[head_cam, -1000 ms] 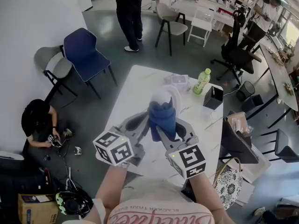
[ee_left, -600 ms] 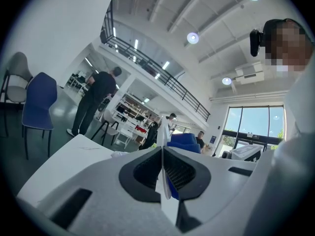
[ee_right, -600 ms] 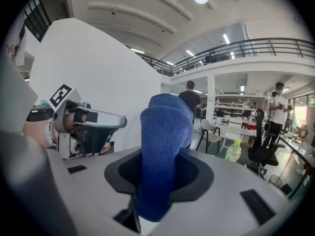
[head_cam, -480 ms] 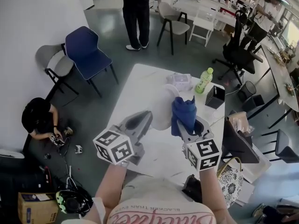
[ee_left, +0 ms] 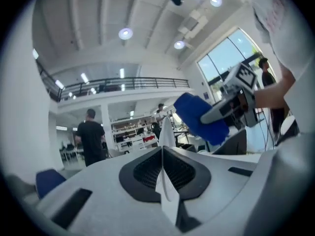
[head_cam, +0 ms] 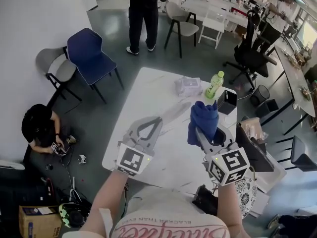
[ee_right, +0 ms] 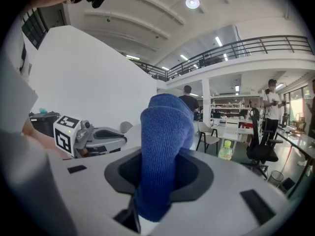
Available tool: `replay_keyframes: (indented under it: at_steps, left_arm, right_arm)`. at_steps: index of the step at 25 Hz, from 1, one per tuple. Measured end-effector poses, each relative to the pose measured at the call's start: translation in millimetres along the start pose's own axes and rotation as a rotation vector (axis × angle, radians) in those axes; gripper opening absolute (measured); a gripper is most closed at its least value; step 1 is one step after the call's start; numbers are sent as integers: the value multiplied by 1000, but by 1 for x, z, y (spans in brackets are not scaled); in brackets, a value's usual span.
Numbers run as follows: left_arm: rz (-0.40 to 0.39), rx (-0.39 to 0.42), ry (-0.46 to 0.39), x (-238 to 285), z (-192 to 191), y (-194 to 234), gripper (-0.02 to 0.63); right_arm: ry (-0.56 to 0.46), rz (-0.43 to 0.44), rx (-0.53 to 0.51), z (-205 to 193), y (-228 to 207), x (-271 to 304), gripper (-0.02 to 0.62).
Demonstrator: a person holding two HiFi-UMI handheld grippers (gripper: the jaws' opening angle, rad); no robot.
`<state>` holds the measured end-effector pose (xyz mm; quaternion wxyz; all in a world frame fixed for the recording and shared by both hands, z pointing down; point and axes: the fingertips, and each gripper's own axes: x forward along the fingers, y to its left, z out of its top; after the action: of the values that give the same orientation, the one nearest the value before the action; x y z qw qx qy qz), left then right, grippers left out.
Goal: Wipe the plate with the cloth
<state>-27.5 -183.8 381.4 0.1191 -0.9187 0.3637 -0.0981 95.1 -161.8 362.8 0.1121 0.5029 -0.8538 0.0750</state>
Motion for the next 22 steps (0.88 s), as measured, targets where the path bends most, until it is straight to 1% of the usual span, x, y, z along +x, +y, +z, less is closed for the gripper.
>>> replay_keyframes:
  at_steps: [3, 6, 9, 11, 13, 15, 19, 22]
  left_arm:
    - [35, 297, 0, 2, 1, -11, 9]
    - [45, 557, -9, 2, 1, -21, 9]
    - [28, 777, -27, 0, -2, -31, 9]
    - [6, 893, -47, 0, -1, -39, 9]
    - [-23, 980, -64, 2, 1, -47, 9]
    - [-51, 1031, -75, 3, 2, -53, 9]
    - [-86, 1087, -96, 1, 2, -60, 9]
    - [-109, 1124, -106, 7, 4, -75, 9]
  right_arm:
    - [-25, 37, 22, 9, -3, -9, 126]
    - [-80, 82, 12, 30, -2, -17, 124]
    - [-101, 145, -15, 47, 8, -21, 124]
    - [-94, 185, -55, 54, 14, -20, 125]
    - [-76, 220, -108, 62, 19, -15, 125]
    - [-51, 261, -158, 71, 25, -4, 124]
    - [20, 358, -210, 81, 40, 28, 124]
    - [111, 446, -203, 69, 42, 47, 124]
